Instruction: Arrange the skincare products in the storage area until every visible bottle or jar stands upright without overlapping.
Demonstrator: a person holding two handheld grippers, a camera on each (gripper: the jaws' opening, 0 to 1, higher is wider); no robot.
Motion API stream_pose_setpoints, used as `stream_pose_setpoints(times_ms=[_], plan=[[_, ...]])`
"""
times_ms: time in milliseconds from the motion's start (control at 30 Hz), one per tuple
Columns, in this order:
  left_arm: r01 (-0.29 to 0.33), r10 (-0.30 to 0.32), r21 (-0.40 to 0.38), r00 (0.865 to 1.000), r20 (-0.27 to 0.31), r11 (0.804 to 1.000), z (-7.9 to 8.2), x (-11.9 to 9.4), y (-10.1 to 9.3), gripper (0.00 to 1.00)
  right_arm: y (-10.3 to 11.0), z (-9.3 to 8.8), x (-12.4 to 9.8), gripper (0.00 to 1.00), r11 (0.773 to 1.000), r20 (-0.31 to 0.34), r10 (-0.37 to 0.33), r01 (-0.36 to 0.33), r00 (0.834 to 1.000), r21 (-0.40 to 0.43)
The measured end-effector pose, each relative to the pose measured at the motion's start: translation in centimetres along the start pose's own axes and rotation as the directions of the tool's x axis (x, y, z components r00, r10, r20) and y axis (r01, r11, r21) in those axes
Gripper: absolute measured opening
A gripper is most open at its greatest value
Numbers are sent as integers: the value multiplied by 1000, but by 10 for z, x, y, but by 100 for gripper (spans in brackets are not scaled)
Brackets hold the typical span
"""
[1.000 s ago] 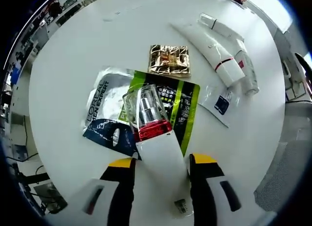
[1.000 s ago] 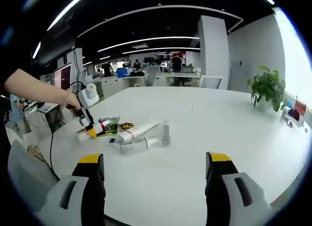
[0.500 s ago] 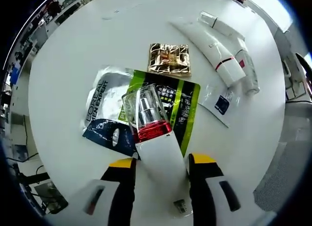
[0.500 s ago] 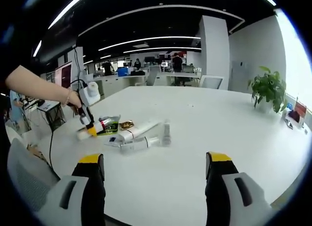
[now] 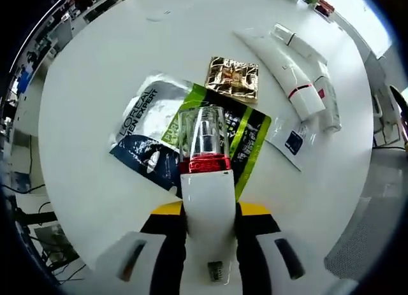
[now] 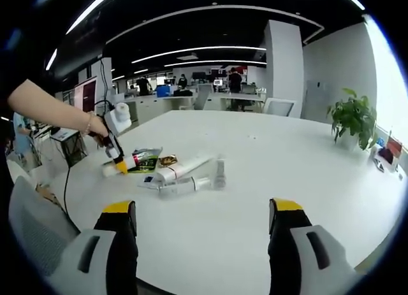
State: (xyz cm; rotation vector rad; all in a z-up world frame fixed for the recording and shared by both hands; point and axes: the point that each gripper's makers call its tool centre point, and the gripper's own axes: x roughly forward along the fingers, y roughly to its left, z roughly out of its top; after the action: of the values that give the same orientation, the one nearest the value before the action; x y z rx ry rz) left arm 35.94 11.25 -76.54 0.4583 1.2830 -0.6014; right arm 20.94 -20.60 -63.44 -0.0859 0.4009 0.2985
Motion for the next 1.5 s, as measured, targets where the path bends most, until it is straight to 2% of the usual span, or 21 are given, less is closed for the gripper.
stream_pose_setpoints(times_ms=[167, 300, 433, 500, 567, 600, 800, 833, 900, 933, 1000, 1133, 1200, 1267, 1300, 1367, 1433, 1467, 1500], plan=[[35, -34, -48, 999, 17, 998, -1, -1, -2, 28, 1, 1, -1, 85, 1000, 2, 3, -3, 1000, -2], [70, -62, -99, 995, 76, 993, 7, -11, -15, 28, 2, 2, -1, 85, 1000, 5, 8, -8, 1000, -6], [124, -106, -137, 985, 135, 983, 12, -17, -22, 28, 5, 2, -2, 85, 1000, 5, 20, -20, 1000, -9], [146, -121, -143, 977, 173, 979, 15, -31, -32, 28, 6, 2, -2, 85, 1000, 6, 26, -26, 1000, -13], [167, -136, -157, 971, 195, 973, 17, -34, -36, 28, 8, 2, -2, 85, 999, 6, 34, -34, 999, -17], [186, -149, -163, 965, 217, 969, 18, -31, -36, 28, 9, 2, -2, 85, 999, 7, 38, -38, 999, -19], [245, -185, -179, 937, 296, 953, 23, -61, -52, 28, 14, 3, -2, 85, 998, 9, 63, -63, 998, -32], [261, -196, -178, 928, 318, 949, 25, -65, -56, 28, 16, 3, -2, 85, 997, 11, 73, -72, 997, -31], [270, -205, -152, 916, 345, 951, 28, -68, -61, 28, 17, 3, -2, 85, 996, 14, 82, -81, 997, -30], [268, -207, -126, 908, 365, 955, 27, -75, -72, 28, 19, 4, -2, 85, 996, 18, 90, -89, 996, -23], [272, -215, -102, 900, 379, 957, 35, -74, -77, 28, 20, 4, -2, 86, 995, 21, 101, -101, 995, -14], [299, -236, -94, 880, 411, 950, 34, -84, -80, 28, 25, 5, -3, 85, 992, 24, 128, -127, 992, -9], [327, -260, -90, 864, 431, 941, 29, -93, -95, 28, 30, 5, -3, 83, 987, 23, 160, -160, 987, -12], [356, -282, -84, 845, 454, 931, 30, -98, -102, 27, 46, 7, -5, 75, 964, 36, 263, -264, 964, 29], [378, -298, -83, 830, 471, 922, 31, -103, -110, 27, 53, 9, -6, 72, 949, 48, 307, -310, 951, 66], [415, -324, -78, 802, 502, 907, 33, -113, -124, 27, 62, 11, -7, 68, 922, 62, 373, -377, 926, 84], [447, -350, -63, 773, 529, 892, 36, -124, -136, 27, 67, 13, -7, 68, 905, 79, 408, -414, 910, 98], [468, -369, -43, 747, 554, 883, 40, -133, -149, 27, 69, 15, -7, 67, 893, 89, 430, -438, 898, 108], [479, -379, -33, 733, 565, 877, 42, -138, -154, 27, 70, 15, -6, 66, 880, 97, 447, -457, 889, 130]])
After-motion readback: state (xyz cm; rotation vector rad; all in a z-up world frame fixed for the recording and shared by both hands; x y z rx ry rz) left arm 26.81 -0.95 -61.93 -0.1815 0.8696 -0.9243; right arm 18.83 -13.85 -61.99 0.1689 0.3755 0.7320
